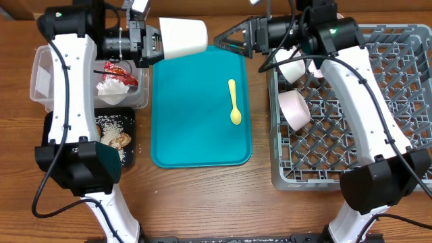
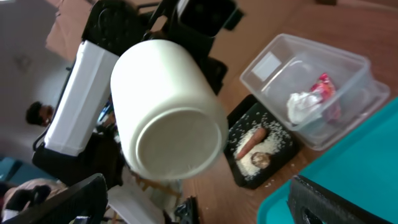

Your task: Sort waste into correct bins and load items into the dishwasher

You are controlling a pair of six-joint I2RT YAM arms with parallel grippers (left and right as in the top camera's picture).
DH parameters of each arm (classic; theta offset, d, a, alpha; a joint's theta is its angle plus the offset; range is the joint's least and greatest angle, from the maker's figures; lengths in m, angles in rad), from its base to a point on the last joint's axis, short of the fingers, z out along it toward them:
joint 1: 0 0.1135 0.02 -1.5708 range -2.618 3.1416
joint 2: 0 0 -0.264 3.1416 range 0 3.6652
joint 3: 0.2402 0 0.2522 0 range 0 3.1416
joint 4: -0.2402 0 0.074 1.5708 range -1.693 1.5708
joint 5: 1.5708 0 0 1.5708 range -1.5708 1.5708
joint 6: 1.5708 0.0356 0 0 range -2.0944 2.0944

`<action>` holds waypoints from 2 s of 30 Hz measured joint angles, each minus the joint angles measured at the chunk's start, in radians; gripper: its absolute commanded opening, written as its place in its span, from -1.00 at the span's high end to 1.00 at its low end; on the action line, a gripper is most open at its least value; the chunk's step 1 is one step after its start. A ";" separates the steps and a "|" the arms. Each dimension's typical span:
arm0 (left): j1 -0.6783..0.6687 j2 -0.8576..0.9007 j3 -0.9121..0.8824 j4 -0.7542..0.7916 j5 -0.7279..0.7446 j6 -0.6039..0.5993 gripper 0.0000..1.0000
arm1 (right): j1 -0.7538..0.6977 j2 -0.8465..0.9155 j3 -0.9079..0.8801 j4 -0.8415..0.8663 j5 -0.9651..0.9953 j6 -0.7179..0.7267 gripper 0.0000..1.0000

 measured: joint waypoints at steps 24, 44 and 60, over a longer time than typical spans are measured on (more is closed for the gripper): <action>-0.064 0.000 0.000 0.002 0.021 0.000 0.92 | 0.063 0.000 0.000 0.094 -0.028 -0.001 -0.46; -0.071 0.000 0.000 0.002 -0.022 0.011 0.38 | 0.045 0.000 0.000 0.089 -0.037 0.001 -0.12; -0.071 0.000 0.000 0.002 -0.059 0.011 0.35 | -0.276 -0.001 0.000 -0.167 0.016 -0.010 -0.28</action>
